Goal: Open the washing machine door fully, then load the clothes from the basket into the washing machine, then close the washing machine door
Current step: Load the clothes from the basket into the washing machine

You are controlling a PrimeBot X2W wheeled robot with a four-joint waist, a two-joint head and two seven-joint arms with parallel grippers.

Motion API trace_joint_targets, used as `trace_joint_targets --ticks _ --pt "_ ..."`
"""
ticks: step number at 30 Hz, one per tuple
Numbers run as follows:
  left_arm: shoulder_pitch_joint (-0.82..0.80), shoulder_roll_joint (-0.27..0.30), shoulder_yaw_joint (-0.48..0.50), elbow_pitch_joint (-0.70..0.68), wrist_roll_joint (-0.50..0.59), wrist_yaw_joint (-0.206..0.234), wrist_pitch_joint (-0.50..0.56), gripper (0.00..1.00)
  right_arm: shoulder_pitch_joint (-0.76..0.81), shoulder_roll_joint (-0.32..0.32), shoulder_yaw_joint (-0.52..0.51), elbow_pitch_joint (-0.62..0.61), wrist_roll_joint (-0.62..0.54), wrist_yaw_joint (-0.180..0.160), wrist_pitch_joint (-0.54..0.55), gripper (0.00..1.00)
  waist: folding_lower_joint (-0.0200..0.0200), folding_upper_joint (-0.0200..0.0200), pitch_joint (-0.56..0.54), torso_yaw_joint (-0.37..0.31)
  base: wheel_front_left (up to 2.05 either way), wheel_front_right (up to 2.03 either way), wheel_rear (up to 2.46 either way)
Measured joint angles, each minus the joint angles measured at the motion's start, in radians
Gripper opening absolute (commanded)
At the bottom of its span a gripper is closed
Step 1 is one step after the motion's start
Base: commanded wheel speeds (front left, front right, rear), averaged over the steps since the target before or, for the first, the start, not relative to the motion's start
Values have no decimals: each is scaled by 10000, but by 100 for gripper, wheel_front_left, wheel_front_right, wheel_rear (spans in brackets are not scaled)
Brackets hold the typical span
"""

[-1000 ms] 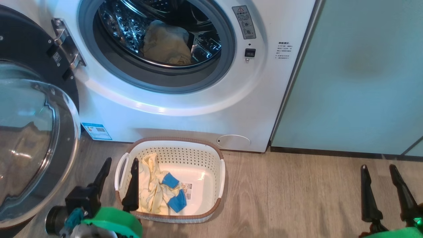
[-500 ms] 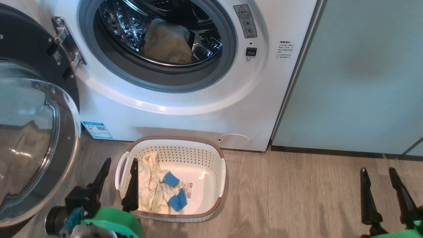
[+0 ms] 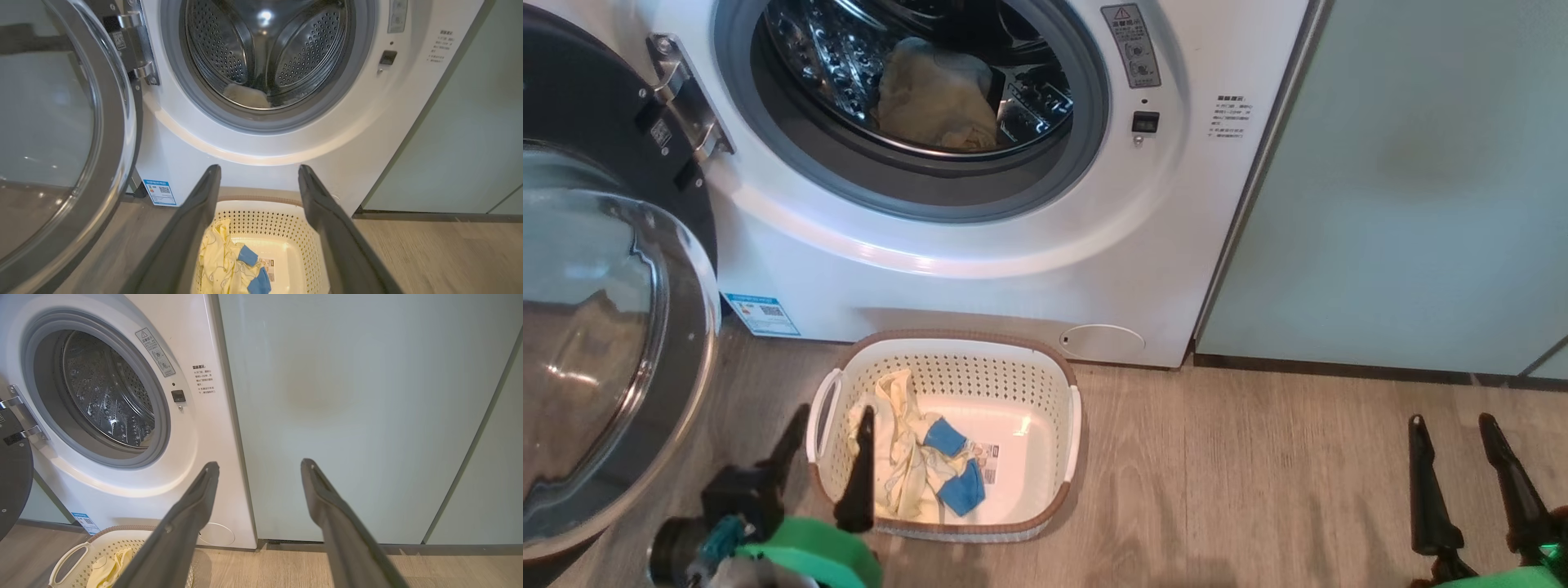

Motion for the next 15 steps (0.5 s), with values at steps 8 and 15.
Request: trace_joint_targets --ticks 8,15 --pt "-883 -295 -491 1745 -435 -754 426 100 -81 0 117 -13 127 0 0 100 0 0 375 -96 0 0 0" --pt "-2473 -688 -800 4506 -773 -1607 681 100 -700 0 130 -58 347 0 -2 100 0 0 1238 -411 0 0 0"
